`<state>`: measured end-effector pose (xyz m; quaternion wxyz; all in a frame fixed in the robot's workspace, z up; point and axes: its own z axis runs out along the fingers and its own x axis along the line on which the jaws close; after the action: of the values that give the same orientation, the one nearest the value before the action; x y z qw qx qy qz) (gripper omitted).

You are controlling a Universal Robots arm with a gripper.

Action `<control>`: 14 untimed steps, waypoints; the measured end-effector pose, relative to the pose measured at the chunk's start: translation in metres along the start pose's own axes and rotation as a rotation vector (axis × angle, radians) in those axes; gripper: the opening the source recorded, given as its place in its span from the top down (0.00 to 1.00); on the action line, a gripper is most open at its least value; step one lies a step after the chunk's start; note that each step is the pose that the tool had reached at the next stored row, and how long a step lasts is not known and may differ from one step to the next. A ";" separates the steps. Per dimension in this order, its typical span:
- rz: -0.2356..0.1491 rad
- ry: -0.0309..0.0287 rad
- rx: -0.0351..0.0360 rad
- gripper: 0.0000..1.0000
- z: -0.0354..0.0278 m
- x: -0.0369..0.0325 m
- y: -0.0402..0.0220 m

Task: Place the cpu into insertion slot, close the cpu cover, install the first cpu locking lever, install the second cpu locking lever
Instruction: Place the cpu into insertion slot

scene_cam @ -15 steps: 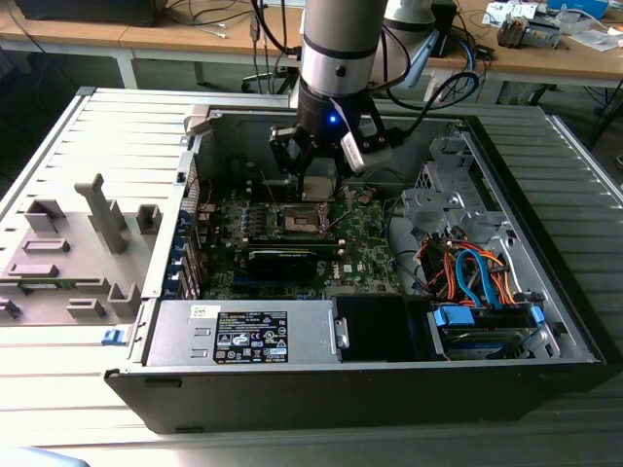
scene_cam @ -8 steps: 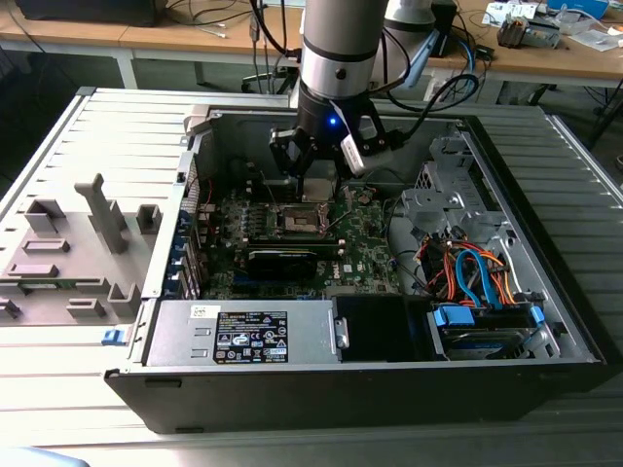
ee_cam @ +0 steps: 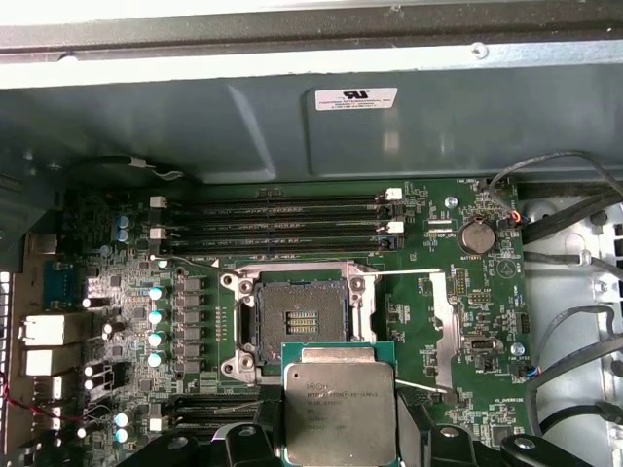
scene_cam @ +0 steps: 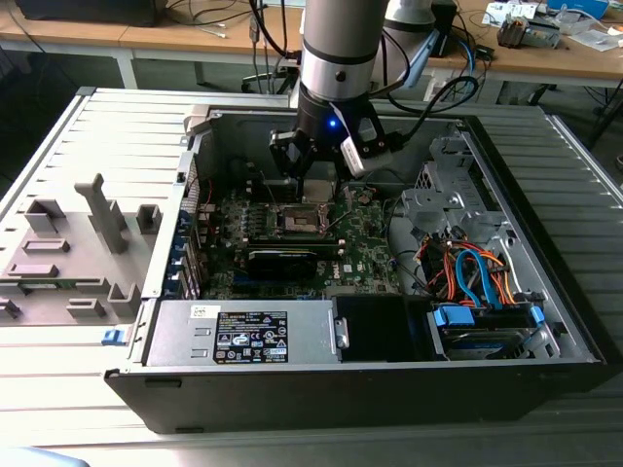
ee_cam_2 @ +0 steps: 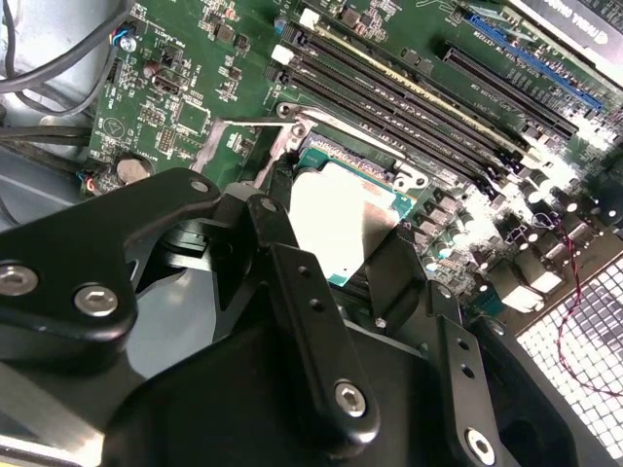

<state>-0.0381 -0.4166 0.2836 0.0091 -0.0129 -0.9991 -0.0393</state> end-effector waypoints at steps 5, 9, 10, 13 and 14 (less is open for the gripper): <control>0.009 -0.0008 -0.0003 0.45 0.0002 -0.0001 0.0000; 0.041 -0.0033 -0.0010 0.45 0.0002 -0.0001 0.0000; 0.049 -0.0039 -0.0011 0.45 0.0002 0.0000 0.0000; 0.072 -0.0057 -0.0016 0.45 0.0004 0.0000 0.0000; 0.080 -0.0063 -0.0017 0.45 0.0004 0.0000 0.0000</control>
<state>-0.0381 -0.4166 0.2832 0.0075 -0.0530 -0.9978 -0.0397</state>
